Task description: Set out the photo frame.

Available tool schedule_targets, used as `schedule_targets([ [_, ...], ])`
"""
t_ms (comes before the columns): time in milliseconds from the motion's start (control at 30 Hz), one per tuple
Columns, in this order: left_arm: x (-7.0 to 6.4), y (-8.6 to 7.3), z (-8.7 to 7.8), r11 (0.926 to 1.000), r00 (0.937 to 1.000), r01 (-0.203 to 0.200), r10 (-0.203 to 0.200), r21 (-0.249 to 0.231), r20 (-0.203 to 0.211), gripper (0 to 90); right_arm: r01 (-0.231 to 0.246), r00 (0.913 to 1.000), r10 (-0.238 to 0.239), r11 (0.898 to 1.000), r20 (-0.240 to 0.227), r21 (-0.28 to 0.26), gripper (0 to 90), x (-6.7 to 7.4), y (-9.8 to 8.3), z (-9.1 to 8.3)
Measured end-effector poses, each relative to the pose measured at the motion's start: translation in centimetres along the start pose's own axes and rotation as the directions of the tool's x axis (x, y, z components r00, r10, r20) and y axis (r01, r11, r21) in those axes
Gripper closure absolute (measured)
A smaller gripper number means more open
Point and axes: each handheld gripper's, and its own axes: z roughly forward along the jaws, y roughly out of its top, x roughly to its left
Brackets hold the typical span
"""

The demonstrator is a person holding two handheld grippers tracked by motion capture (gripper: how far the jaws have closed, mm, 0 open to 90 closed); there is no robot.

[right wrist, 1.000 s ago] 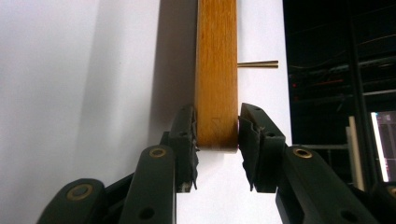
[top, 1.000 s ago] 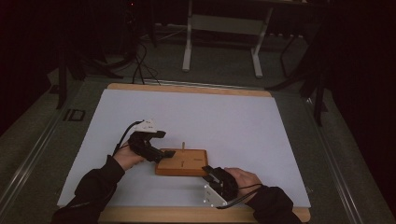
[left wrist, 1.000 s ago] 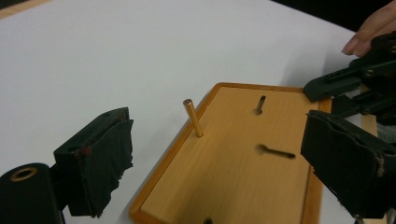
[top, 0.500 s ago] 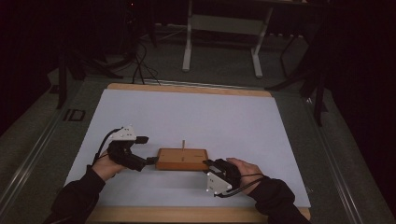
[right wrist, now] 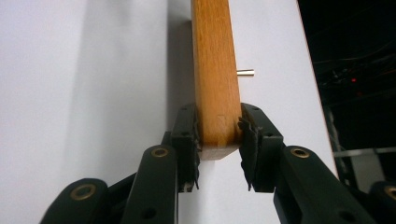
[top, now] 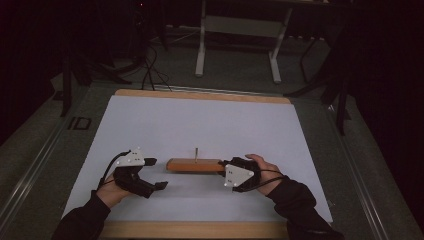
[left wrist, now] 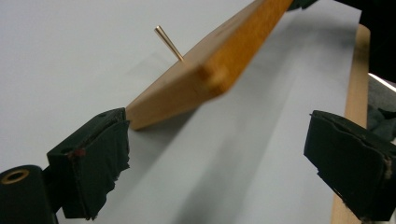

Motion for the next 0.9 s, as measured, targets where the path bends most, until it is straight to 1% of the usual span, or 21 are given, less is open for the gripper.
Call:
schedule_targets([
  [100, -0.2, -0.4, 0.3, 1.0, 0.9995, -0.004, 0.004, 0.008, -0.032, 7.0, -0.026, 0.9994, 0.026, 1.0, -0.024, -0.003, 68.9, -0.9, -0.1, 0.1],
  [133, -0.3, -0.5, 0.5, 0.9999, 0.9993, -0.002, 0.002, 0.012, -0.038, 7.0, -0.038, 0.9988, 0.038, 0.999, -0.033, -0.003, 68.8, -1.2, -0.1, 0.1],
  [200, -0.3, -0.8, 0.7, 1.0, 0.9992, 0.009, -0.009, 0.004, -0.038, 7.0, -0.061, 0.9968, 0.061, 0.998, -0.051, 0.0, 68.7, -1.7, -0.1, 0.2],
  [233, -0.3, -1.0, 0.9, 0.9999, 0.9989, 0.01, -0.009, 0.006, -0.046, 7.0, -0.07, 0.9962, 0.07, 0.998, -0.053, 0.001, 68.7, -2.0, -0.1, 0.2],
  [267, -0.3, -1.1, 1.0, 1.0, 0.9985, 0.008, -0.008, 0.003, -0.054, 7.0, -0.087, 0.9945, 0.087, 0.996, -0.059, 0.001, 68.7, -2.3, -0.1, 0.3],
  [367, -0.4, -1.5, 1.2, 0.9999, 0.9983, 0.009, -0.009, -0.013, -0.057, 7.0, -0.123, 0.9902, 0.123, 0.992, -0.066, -0.001, 68.2, -3.1, -0.2, 0.6],
  [400, -0.3, -1.6, 1.3, 0.9999, 0.9979, 0.008, -0.009, -0.013, -0.063, 7.0, -0.148, 0.9865, 0.148, 0.989, -0.07, 0.004, 68.0, -3.4, -0.3, 0.7],
  [433, -0.3, -1.6, 1.3, 0.9999, 0.9979, 0.008, -0.009, -0.013, -0.063, 7.0, -0.148, 0.9865, 0.148, 0.989, -0.07, 0.004, 68.0, -3.4, -0.3, 0.7],
  [467, -0.3, -1.7, 1.4, 0.9999, 0.9975, 0.009, -0.01, -0.013, -0.069, 7.0, -0.175, 0.9815, 0.175, 0.984, -0.079, -0.002, 67.4, -4.2, -0.5, 0.9],
  [533, -0.2, -1.8, 1.5, 0.9998, 0.9971, 0.011, -0.012, -0.015, -0.075, 7.0, -0.192, 0.9778, 0.191, 0.981, -0.086, -0.007, 67.0, -4.7, -0.7, 1.1],
  [600, -0.2, -1.9, 1.5, 0.9997, 0.9971, 0.017, -0.019, -0.018, -0.074, 7.0, -0.192, 0.9778, 0.191, 0.981, -0.086, -0.007, 67.0, -4.7, -0.7, 1.1],
  [633, -0.1, -2.0, 1.5, 0.9994, 0.9969, 0.024, -0.026, -0.024, -0.074, 7.0, -0.202, 0.9754, 0.201, 0.979, -0.09, -0.004, 66.7, -5.0, -0.8, 1.3],
  [667, -0.1, -2.1, 1.6, 0.9991, 0.997, 0.033, -0.035, -0.028, -0.069, 7.0, -0.25, 0.963, 0.248, 0.968, -0.105, -0.003, 66.0, -5.9, -1.0, 1.7],
  [733, 0.0, -2.2, 1.6, 0.9989, 0.9966, 0.037, -0.039, -0.029, -0.073, 7.0, -0.275, 0.9555, 0.273, 0.962, -0.112, 0.004, 65.5, -6.5, -1.1, 2.0],
  [767, 0.0, -2.2, 1.6, 0.9989, 0.9966, 0.037, -0.039, -0.029, -0.073, 7.0, -0.275, 0.9555, 0.273, 0.962, -0.112, 0.004, 65.5, -6.5, -1.1, 2.0],
  [800, 0.0, -2.2, 1.6, 0.9989, 0.9966, 0.037, -0.039, -0.029, -0.073, 7.0, -0.29, 0.9508, 0.289, 0.957, -0.111, 0.01, 65.5, -6.7, -1.1, 2.2],
  [833, 0.1, -2.3, 1.6, 0.9985, 0.996, 0.043, -0.046, -0.035, -0.077, 7.0, -0.311, 0.9441, 0.312, 0.95, -0.107, 0.02, 64.6, -7.1, -1.0, 2.4],
  [900, 0.1, -2.3, 1.7, 0.9984, 0.9959, 0.045, -0.048, -0.034, -0.077, 7.1, -0.325, 0.9399, 0.325, 0.946, -0.104, 0.023, 64.2, -7.5, -1.2, 2.7],
])
